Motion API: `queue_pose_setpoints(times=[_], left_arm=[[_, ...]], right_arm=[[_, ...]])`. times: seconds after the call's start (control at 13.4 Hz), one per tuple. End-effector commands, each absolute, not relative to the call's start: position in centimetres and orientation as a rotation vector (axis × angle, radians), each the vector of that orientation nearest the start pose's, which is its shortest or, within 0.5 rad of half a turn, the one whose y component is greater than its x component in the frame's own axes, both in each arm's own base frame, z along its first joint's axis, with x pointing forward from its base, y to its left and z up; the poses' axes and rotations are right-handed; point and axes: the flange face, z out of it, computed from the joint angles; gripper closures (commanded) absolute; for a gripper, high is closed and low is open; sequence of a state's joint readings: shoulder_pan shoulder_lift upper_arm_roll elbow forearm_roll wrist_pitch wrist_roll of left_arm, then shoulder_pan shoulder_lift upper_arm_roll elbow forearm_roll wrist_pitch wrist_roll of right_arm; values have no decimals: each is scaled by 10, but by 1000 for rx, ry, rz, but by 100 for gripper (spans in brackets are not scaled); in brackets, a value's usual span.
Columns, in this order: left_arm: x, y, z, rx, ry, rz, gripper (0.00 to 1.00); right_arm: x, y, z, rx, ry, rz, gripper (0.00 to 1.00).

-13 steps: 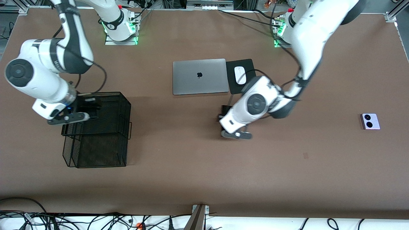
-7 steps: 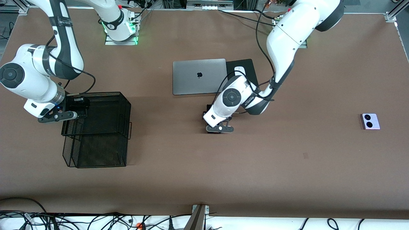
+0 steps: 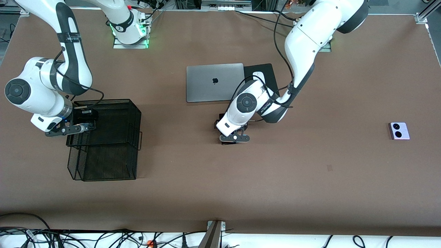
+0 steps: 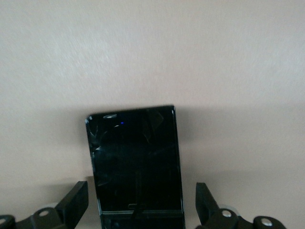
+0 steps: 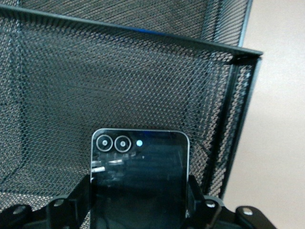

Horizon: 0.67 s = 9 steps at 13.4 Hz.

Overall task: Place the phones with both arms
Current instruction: 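Lower the flip phone into the basket while the left gripper carries the tall phone, then set the tall phone down with the left gripper while the right gripper withdraws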

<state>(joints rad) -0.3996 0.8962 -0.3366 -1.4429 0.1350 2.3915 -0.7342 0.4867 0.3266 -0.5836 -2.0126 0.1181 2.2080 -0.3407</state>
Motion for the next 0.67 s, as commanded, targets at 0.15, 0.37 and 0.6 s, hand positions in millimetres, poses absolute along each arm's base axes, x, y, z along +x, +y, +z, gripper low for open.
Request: queue_pose_setpoints(times=[0.15, 0.37, 0.6], left_arm=[[624, -368, 253, -3206, -210, 85, 0], [655, -270, 301, -3100, -399, 186, 0], [675, -164, 330, -3026, -583, 264, 0]], right_arm=[[614, -40, 360, -3172, -302, 104, 0], [628, -4, 411, -3152, -235, 184, 0], [628, 81, 444, -3132, -153, 246, 0]])
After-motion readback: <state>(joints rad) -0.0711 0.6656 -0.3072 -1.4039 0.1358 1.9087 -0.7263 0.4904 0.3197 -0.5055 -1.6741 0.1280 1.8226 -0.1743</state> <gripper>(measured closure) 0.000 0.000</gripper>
